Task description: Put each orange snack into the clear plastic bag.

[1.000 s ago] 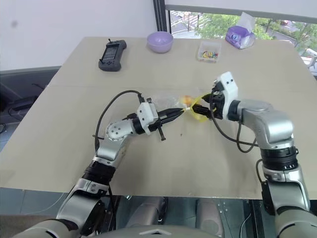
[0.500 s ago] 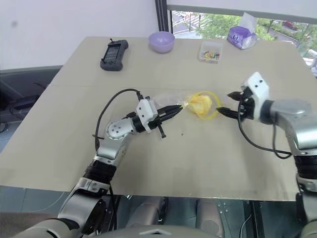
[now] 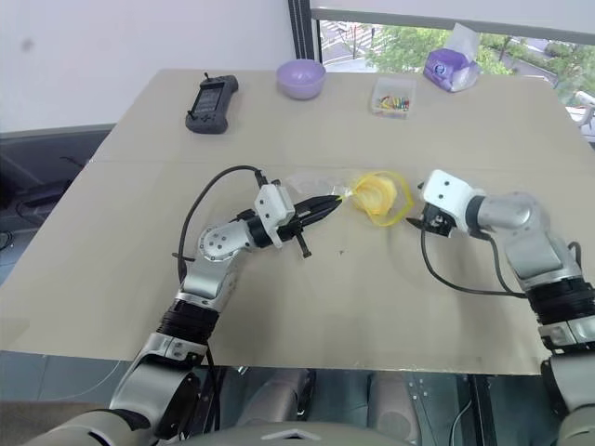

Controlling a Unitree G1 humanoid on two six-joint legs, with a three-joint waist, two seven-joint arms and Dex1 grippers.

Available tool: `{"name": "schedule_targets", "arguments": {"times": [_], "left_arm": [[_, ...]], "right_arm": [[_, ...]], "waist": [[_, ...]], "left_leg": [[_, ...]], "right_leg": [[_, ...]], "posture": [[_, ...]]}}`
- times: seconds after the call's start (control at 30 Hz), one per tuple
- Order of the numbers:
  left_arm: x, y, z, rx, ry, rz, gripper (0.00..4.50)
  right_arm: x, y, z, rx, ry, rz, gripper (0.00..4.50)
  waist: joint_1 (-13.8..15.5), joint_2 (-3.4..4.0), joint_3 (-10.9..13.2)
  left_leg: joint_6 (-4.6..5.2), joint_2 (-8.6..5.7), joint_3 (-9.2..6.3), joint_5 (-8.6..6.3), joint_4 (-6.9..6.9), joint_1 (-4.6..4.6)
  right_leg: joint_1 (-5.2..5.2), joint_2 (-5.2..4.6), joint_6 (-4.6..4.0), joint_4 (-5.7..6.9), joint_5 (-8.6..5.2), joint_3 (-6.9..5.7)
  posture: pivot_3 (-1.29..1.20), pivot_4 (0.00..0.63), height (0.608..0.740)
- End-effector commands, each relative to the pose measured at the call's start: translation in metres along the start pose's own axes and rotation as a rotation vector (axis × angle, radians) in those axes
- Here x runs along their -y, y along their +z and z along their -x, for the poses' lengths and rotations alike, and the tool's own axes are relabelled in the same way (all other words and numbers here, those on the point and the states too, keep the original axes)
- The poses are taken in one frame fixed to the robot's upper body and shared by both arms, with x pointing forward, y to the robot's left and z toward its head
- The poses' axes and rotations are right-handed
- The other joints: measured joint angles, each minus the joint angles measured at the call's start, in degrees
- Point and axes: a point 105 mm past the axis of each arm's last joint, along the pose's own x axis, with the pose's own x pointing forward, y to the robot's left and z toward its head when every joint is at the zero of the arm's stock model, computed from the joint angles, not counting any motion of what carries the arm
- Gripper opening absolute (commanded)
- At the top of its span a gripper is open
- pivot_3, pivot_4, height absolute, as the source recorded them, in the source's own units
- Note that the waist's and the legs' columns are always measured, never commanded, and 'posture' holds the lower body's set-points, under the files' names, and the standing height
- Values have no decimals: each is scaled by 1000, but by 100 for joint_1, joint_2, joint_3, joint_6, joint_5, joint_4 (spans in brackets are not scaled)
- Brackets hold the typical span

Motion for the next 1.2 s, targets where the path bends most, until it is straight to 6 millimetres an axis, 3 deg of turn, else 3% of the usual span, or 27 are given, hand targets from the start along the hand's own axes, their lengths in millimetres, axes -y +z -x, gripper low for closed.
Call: {"name": "schedule_targets", "arguments": {"times": [0.03,0.07,0.13,0.17,0.27,0.3,0.33,0.4,0.77,0.97,1.07,1.2], "left_arm": [[-1,9,-1,33,2,-20,0],[-1,9,-1,33,3,-20,0],[-1,9,-1,32,3,-20,0],[-1,8,-1,33,3,-19,0],[0,8,-1,33,2,-19,0],[0,8,-1,34,1,-20,0],[-1,9,-1,34,2,-20,0],[-1,9,-1,33,1,-23,0],[-4,8,0,26,4,-30,0],[-19,18,1,47,59,-62,0],[-37,36,-1,96,118,-104,0],[-60,59,-5,153,209,-179,0]], "right_arm": [[11,19,3,56,-34,32,3652],[12,21,3,61,-32,38,3652],[11,24,4,67,-27,48,3092],[10,24,4,66,-19,54,3017],[4,24,4,60,1,65,1697],[3,25,5,59,5,67,1054],[3,25,5,59,6,69,899],[3,27,5,61,7,70,49],[3,25,5,51,-7,41,49],[41,37,19,102,-160,-56,49],[69,43,36,107,-247,-41,49],[91,52,54,114,-327,-1,49]], "waist": [[5,0,0],[4,0,0],[3,0,0],[3,0,0],[-6,0,0],[-6,0,0],[-5,0,0],[-4,0,0],[-3,0,0],[-5,0,0],[3,0,1],[10,-1,1]], "left_leg": [[0,0,-1,0,0,0],[0,-1,-1,0,0,-1],[0,-1,-1,0,0,0],[0,-1,-1,0,0,0],[0,-1,-2,0,0,0],[0,-1,-1,0,0,0],[0,-1,-1,0,0,0],[0,-1,-1,0,0,0],[0,-1,-1,0,0,0],[0,-1,-1,0,0,0],[0,-1,-2,0,2,-2],[0,-2,-5,0,1,-6]], "right_leg": [[0,0,0,0,0,-1],[0,0,0,0,0,-1],[0,-1,0,0,0,0],[0,-1,0,0,0,0],[0,0,0,1,0,0],[0,-1,0,1,0,0],[0,0,0,1,0,0],[0,0,0,1,0,0],[0,-1,0,1,0,0],[0,-1,0,2,0,1],[-1,-1,0,3,0,0],[0,-2,0,-4,0,-5]], "posture": [[0,150,740],[0,150,740],[0,150,740],[0,150,740],[0,150,740],[0,150,740],[0,150,740],[0,150,740],[0,150,740],[0,150,740],[0,150,740],[0,150,740]]}}
